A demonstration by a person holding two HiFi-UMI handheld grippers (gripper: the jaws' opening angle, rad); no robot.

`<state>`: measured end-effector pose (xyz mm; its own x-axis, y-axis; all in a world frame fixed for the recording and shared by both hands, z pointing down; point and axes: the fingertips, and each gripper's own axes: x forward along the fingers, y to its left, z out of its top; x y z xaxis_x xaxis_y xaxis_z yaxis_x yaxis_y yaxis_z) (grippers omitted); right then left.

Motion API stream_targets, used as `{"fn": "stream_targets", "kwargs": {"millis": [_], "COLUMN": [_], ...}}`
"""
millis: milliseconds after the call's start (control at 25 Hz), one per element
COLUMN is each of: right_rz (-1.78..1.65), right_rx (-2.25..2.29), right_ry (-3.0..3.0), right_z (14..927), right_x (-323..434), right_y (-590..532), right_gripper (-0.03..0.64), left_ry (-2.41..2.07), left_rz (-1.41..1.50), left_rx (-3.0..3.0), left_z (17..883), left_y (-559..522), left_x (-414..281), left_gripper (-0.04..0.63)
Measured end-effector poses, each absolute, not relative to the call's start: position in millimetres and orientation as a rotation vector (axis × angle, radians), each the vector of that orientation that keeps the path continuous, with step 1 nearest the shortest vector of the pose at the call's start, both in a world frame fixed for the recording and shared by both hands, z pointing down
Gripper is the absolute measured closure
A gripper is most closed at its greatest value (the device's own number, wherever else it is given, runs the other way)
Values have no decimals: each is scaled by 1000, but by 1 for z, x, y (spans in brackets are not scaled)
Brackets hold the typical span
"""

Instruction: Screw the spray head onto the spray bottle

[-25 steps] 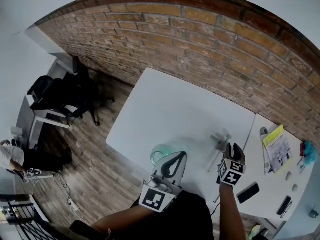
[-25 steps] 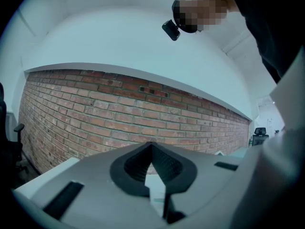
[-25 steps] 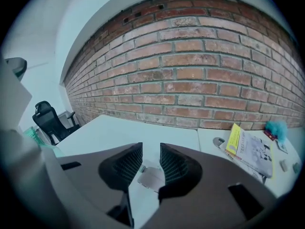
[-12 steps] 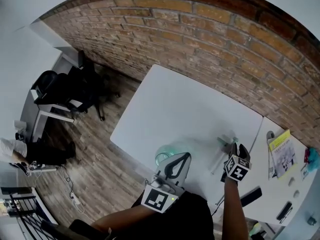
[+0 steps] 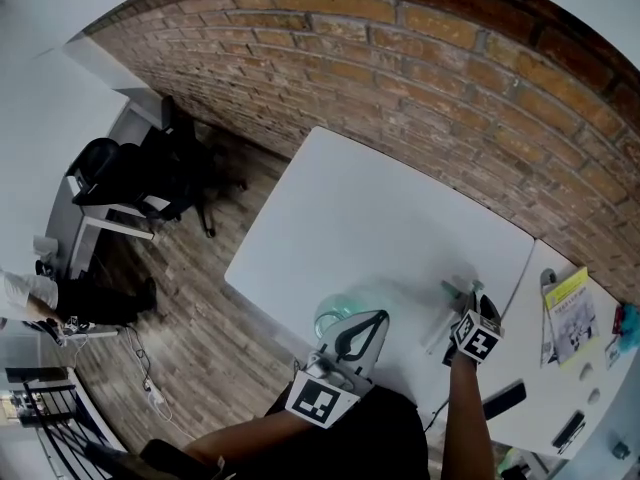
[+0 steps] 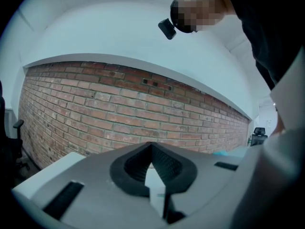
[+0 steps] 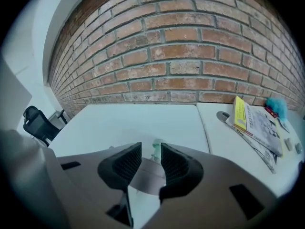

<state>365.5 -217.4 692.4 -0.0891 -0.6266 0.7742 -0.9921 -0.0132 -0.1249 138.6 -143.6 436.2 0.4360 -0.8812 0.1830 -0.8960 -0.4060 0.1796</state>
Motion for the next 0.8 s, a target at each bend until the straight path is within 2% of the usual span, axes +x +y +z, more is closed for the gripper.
{"fn": "stream_targets", "kwargs": {"millis": [800], "right_rz": [1191], "right_rx": [1600], "right_ry": [-1607], "right_z": [728], "right_x": [374], "right_y": [-234], "right_gripper": [482], "left_ry": [-1490], "left_rz": [100], "left_rx": [2388], "left_z": [457], "left_y": [-158], "left_x": [143], "left_gripper": [597]}}
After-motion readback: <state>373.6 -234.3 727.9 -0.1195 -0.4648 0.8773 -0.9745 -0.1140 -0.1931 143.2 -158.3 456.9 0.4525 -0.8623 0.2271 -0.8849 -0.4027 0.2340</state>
